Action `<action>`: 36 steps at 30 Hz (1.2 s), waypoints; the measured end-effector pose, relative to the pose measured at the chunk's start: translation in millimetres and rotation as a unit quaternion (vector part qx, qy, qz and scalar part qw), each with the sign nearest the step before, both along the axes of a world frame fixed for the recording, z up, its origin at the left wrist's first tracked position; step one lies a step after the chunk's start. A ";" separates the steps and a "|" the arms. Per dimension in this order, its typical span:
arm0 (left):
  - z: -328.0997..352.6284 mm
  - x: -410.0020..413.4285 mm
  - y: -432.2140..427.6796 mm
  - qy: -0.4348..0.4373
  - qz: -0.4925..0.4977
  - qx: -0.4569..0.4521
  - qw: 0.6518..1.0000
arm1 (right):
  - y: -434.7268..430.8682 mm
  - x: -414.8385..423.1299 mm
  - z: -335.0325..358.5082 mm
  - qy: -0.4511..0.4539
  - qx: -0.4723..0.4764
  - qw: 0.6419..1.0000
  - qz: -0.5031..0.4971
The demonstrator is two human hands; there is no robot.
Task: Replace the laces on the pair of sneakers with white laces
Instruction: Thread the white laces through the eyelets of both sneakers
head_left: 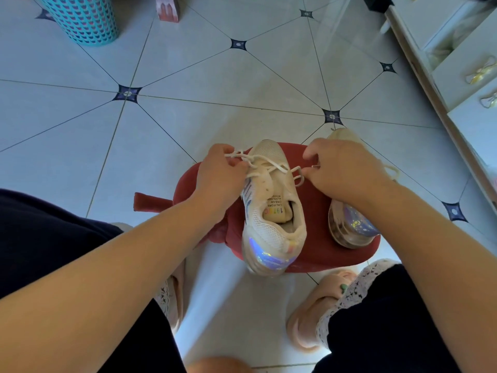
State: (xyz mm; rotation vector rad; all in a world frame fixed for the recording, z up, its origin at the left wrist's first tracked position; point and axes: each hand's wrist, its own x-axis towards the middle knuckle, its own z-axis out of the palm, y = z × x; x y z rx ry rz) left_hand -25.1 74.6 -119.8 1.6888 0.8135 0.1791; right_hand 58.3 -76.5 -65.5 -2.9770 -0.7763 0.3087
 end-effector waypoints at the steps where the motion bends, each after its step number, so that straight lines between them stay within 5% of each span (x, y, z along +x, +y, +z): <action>1: -0.6 2.0 2.4 -0.004 -0.004 -0.014 1.000 | 1.6 -0.9 -0.7 -0.001 0.007 1.000 0.003; 6: -5.5 5.6 8.7 -0.026 -0.067 -0.071 0.995 | 8.2 -6.0 -4.6 0.001 0.024 0.999 0.025; 12: -7.2 13.1 20.3 0.032 -0.136 0.132 0.981 | 11.5 -7.1 -4.9 0.023 0.025 0.999 0.037; 20: -6.4 7.4 28.7 0.119 -0.116 0.201 0.965 | 10.1 -6.4 -5.2 0.020 0.009 0.999 0.046; 24: -2.7 1.1 25.5 0.033 -0.141 0.280 0.949 | 9.9 -6.3 -7.3 0.021 0.010 0.999 0.045; 26: 7.9 4.2 23.4 -0.049 -0.072 0.196 0.977 | 9.2 -5.5 -8.9 0.018 0.007 0.999 0.045; 28: 23.3 7.8 26.5 -0.106 0.015 -0.017 0.994 | 8.5 -4.3 -10.6 0.016 0.008 0.999 0.042; 31: 37.0 4.5 35.7 -0.175 0.094 -0.370 0.907 | 8.0 -3.9 -12.0 0.016 0.011 0.999 0.040; 33: 39.5 -0.8 42.4 -0.195 0.107 -0.460 0.859 | 8.2 -3.4 -12.3 0.016 0.011 0.999 0.039; 36: 42.7 -4.9 46.8 -0.177 0.099 -0.451 0.869 | 8.5 -3.6 -12.5 0.014 0.011 0.999 0.040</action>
